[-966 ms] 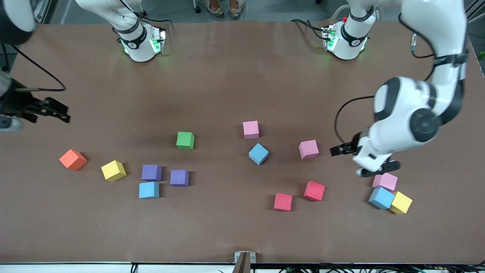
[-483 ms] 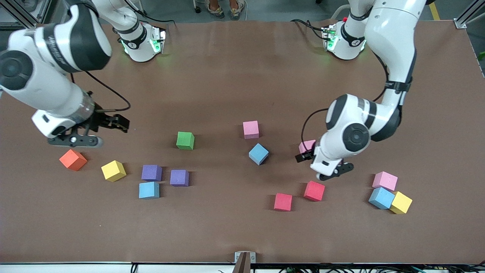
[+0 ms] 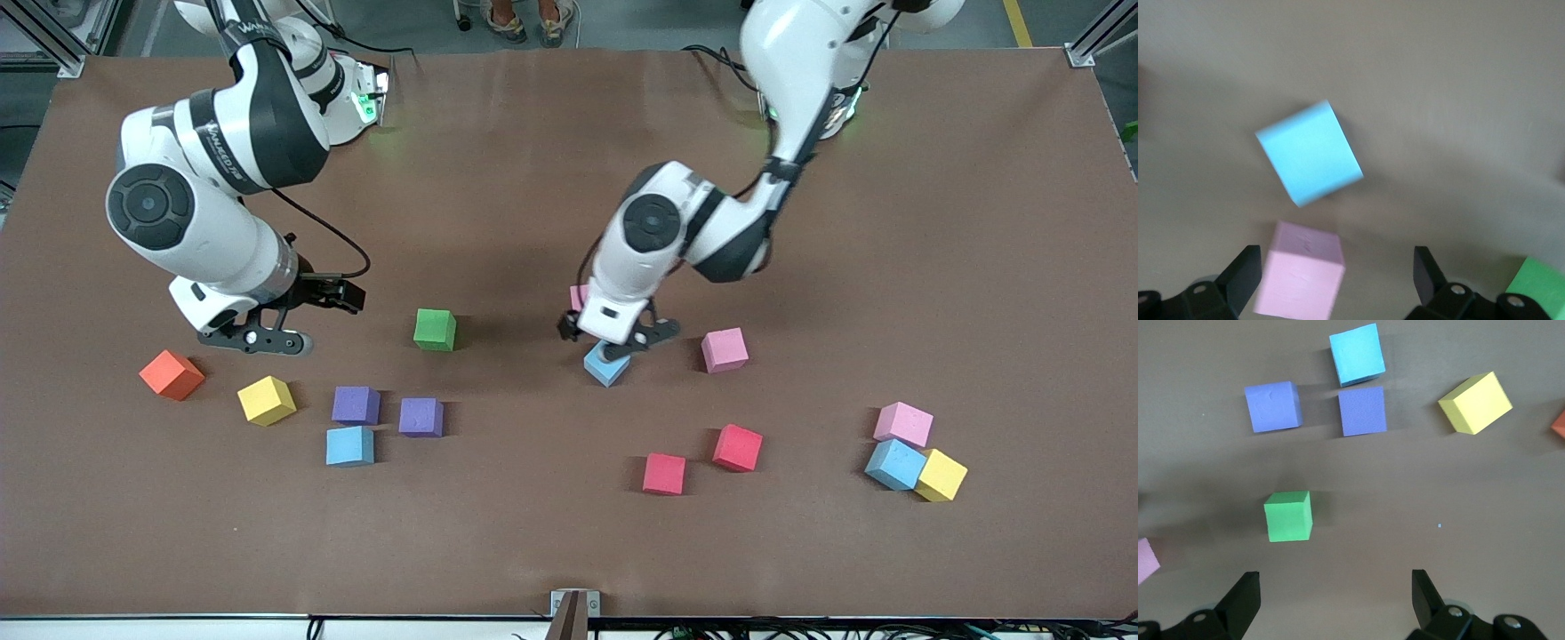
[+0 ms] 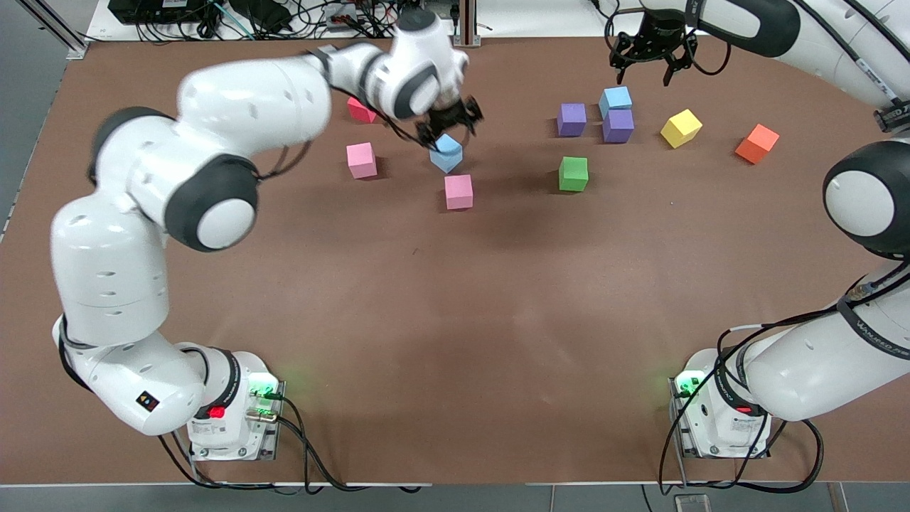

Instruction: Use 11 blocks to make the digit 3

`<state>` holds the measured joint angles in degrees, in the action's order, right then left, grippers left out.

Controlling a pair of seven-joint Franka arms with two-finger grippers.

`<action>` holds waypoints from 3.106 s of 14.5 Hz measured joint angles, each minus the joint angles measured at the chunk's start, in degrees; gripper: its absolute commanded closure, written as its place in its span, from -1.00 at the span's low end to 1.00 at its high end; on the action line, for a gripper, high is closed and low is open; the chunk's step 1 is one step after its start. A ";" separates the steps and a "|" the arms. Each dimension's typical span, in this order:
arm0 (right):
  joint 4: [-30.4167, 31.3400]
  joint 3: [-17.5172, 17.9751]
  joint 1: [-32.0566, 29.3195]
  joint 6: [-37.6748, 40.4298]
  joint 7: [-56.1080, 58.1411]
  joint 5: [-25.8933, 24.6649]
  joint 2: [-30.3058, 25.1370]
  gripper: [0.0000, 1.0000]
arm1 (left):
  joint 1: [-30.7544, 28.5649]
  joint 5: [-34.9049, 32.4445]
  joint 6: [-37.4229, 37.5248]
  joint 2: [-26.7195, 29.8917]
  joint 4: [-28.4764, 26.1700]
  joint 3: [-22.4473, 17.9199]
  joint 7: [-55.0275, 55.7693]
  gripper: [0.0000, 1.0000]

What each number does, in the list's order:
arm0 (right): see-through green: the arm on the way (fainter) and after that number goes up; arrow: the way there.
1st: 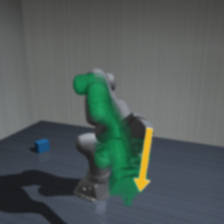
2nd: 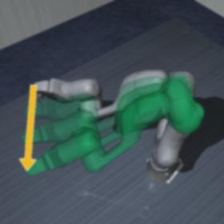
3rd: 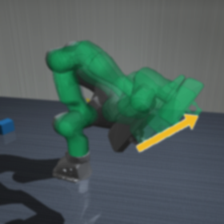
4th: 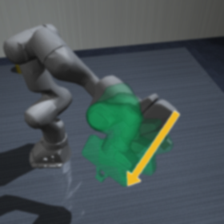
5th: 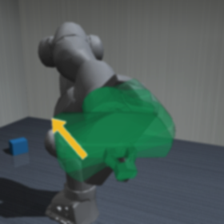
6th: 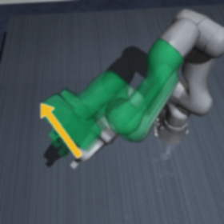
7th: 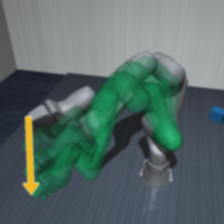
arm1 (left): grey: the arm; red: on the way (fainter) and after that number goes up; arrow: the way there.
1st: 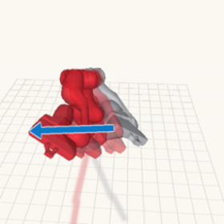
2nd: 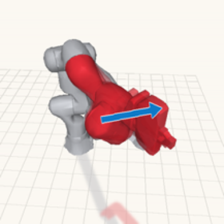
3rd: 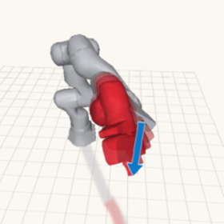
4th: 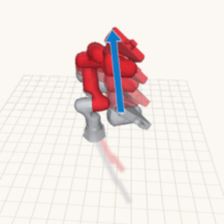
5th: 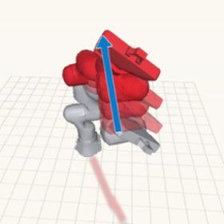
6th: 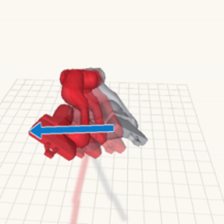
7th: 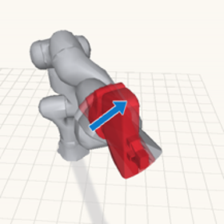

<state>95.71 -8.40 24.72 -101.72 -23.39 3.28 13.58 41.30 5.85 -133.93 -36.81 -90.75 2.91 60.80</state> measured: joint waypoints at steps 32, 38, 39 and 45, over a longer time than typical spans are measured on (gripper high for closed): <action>9.55 1.92 6.05 -17.50 7.88 2.86 13.24 -1.00 | 13.99 -10.11 1.19 4.70 -14.98 6.33 8.56 0.97; 11.54 2.38 6.06 -19.58 9.46 5.56 13.69 -1.00 | 14.26 -14.44 -1.72 4.65 -17.71 6.44 8.01 0.97; 11.64 2.46 6.07 -19.74 9.54 5.74 13.89 -1.00 | 14.27 -14.65 -1.87 4.54 -17.93 6.56 7.37 0.97; 11.89 2.67 6.07 -20.54 9.84 7.34 14.86 -0.98 | 14.27 -14.68 -3.17 4.25 -18.01 6.92 5.66 0.97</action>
<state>107.60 -5.72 30.79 -122.26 -13.54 10.61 28.44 55.57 -8.83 -137.10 -32.56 -108.76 9.84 66.47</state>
